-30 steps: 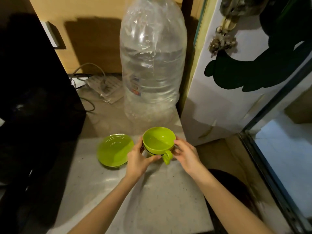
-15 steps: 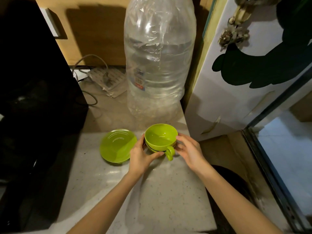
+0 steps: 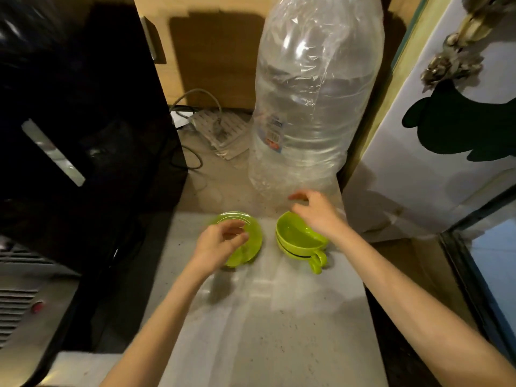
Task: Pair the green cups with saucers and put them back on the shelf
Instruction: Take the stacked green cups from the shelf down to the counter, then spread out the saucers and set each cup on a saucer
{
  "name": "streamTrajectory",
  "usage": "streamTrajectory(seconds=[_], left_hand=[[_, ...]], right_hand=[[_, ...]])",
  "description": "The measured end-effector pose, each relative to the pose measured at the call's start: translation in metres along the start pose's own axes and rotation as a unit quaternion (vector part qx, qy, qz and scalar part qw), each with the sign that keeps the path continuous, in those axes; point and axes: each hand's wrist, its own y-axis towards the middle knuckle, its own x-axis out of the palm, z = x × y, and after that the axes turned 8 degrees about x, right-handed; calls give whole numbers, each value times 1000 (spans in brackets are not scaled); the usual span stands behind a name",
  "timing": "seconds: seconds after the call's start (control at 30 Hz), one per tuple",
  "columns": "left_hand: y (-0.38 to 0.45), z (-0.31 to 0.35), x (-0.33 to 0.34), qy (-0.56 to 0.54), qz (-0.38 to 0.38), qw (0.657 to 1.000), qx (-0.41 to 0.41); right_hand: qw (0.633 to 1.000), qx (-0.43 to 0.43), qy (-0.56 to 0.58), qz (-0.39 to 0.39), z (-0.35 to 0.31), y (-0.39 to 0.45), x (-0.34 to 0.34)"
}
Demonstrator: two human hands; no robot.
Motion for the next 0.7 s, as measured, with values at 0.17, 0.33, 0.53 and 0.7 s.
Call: streamTrajectory(seconds=[0.17,0.33,0.53,0.7], left_hand=[[-3,-30,-22,-3,127,989,-70],[-6,-54,-26,35,135,979,-152],[-12,-64,-21,-23,110,985,-134],[-9,-59,-18,-28,107,981,-162]], right_hand=[[994,-32,3,-106,-33,18,51],[973,-10,-169,-160,-37,31,81],[955,-13,-239,-172,-38,36,87],[957,-4,-244,-158,-40,32,90]])
